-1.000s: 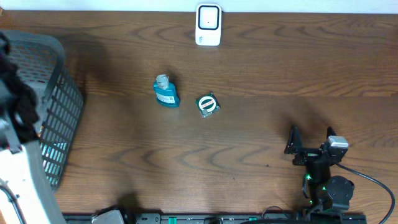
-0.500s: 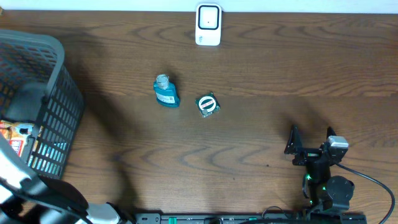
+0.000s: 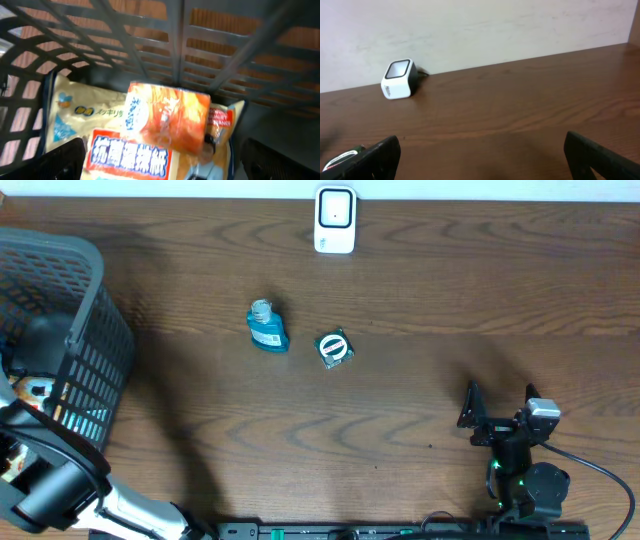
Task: Scan the item barcode
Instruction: 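Reach the left gripper into the basket and grasp the orange tissue pack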
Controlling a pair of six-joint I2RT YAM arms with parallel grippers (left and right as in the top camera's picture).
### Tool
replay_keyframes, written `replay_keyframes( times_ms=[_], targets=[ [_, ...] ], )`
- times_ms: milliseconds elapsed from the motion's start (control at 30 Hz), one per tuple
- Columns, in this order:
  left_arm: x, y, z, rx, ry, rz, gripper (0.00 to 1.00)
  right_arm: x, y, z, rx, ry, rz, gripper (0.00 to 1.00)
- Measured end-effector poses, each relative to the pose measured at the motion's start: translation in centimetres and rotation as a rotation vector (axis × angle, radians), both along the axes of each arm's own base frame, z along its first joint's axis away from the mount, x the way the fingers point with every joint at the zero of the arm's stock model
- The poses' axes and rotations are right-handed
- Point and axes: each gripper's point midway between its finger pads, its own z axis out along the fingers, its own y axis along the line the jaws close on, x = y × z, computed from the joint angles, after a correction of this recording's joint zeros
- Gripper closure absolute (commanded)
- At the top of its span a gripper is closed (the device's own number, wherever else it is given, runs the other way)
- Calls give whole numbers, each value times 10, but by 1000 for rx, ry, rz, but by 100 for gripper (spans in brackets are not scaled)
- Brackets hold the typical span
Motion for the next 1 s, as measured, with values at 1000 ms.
replay_keyframes(
  times_ms=[1000],
  targets=[
    [-9,25,-54,31,72,57,32,0,0,0,0,0,0,1]
  ],
)
